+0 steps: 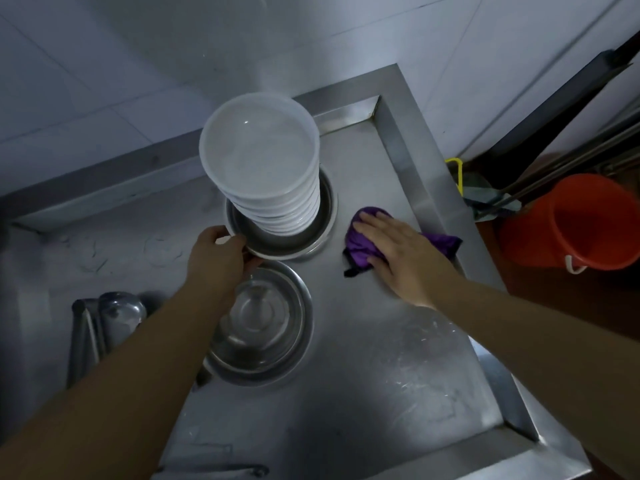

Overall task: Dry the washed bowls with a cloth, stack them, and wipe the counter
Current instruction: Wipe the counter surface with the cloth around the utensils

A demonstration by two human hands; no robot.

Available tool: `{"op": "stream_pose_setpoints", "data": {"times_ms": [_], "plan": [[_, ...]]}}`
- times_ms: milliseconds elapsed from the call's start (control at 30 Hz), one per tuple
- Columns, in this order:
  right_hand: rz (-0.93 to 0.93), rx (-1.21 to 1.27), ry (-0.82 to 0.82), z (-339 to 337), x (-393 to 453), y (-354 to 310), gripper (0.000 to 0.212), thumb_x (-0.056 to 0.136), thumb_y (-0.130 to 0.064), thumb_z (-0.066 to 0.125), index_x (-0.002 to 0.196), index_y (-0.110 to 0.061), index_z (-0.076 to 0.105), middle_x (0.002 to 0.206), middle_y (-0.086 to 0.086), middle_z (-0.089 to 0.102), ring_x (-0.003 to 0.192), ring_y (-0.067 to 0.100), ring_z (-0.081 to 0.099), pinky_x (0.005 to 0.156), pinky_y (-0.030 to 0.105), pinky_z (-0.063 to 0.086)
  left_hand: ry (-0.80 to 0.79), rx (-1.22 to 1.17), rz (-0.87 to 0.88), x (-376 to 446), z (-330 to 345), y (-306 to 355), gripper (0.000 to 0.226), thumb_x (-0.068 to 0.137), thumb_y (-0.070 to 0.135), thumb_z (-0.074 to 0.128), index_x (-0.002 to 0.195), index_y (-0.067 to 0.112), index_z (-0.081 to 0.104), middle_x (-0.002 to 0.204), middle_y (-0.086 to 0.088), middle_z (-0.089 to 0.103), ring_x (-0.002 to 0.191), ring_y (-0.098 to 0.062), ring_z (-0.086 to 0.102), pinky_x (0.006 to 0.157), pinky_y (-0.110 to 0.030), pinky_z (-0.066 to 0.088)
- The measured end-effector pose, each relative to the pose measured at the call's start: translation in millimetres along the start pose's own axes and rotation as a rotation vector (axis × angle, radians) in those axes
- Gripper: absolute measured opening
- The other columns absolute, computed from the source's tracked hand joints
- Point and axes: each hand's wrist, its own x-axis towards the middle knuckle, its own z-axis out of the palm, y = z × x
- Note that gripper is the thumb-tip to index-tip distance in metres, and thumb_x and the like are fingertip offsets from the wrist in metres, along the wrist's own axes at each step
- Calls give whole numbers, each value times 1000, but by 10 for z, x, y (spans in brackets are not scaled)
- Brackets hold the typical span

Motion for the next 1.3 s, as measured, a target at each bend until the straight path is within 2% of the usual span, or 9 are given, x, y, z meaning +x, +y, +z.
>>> {"op": "stream_pose_setpoints", "data": {"times_ms": [133, 200, 267, 333, 433, 567, 667, 833, 1300], "plan": [[357, 41, 162, -66, 673, 30, 66, 106, -17, 53, 166, -12, 26, 174, 9, 24, 162, 32, 19, 131, 41, 14, -16, 3, 20, -42, 14, -8, 38, 96, 8, 69, 132, 7, 59, 104, -21, 78, 87, -30, 81, 72, -34, 66], [450, 98, 191, -52, 958, -51, 67, 106, -17, 52, 167, -14, 25, 175, 7, 22, 162, 30, 17, 130, 41, 13, -8, 12, 24, -76, 21, -8, 35, 97, 9, 69, 131, 6, 61, 104, -19, 79, 87, -28, 81, 71, -32, 66], [388, 118, 187, 21, 968, -156, 66, 104, -17, 54, 166, -14, 29, 174, 8, 26, 161, 30, 22, 130, 44, 17, 2, -13, 13, -91, 27, 1, 34, 96, 7, 70, 130, 6, 63, 104, -19, 79, 88, -28, 81, 72, -32, 66], [200, 79, 154, 101, 665, -223, 63, 103, -17, 58, 162, -9, 39, 169, 12, 36, 157, 33, 32, 127, 48, 25, 5, -21, 3, -98, 30, 9, 35, 95, 5, 71, 129, 6, 63, 104, -20, 79, 88, -28, 81, 75, -34, 66], [4, 21, 125, 250, -35, -253, 59, 101, -25, 59, 158, -13, 46, 166, 7, 43, 154, 28, 38, 127, 44, 29, 16, -10, 4, -100, 54, -1, 35, 95, 7, 72, 129, 8, 63, 105, -19, 78, 89, -27, 81, 77, -35, 67], [66, 49, 59, 461, -858, -297, 61, 105, -37, 49, 163, -28, 35, 171, -8, 32, 160, 12, 22, 130, 39, 23, 17, -49, 10, -98, 157, 19, 30, 95, 4, 71, 124, 5, 63, 108, -22, 76, 93, -30, 80, 79, -37, 66], [87, 20, 47, 601, -1247, -343, 63, 107, -39, 46, 165, -31, 25, 172, -8, 28, 162, 12, 18, 131, 40, 20, 7, -91, -5, -106, 309, 65, 30, 97, -1, 65, 126, -2, 59, 110, -25, 73, 98, -33, 78, 83, -40, 66], [90, -4, 59, 657, -1309, -336, 64, 107, -39, 47, 166, -32, 24, 172, -8, 29, 161, 12, 19, 132, 38, 15, -18, -157, -9, -132, 583, 140, 13, 98, -5, 59, 110, 0, 59, 110, -25, 71, 97, -32, 77, 77, -35, 66], [79, 7, 77, 663, -1303, -333, 66, 107, -36, 51, 166, -33, 22, 172, -10, 26, 161, 12, 21, 131, 38, 19, -130, -327, -89, -206, 1416, 319, 33, 101, -9, 49, 132, 3, 54, 127, -17, 66, 109, -31, 72, 77, -41, 67]]}}
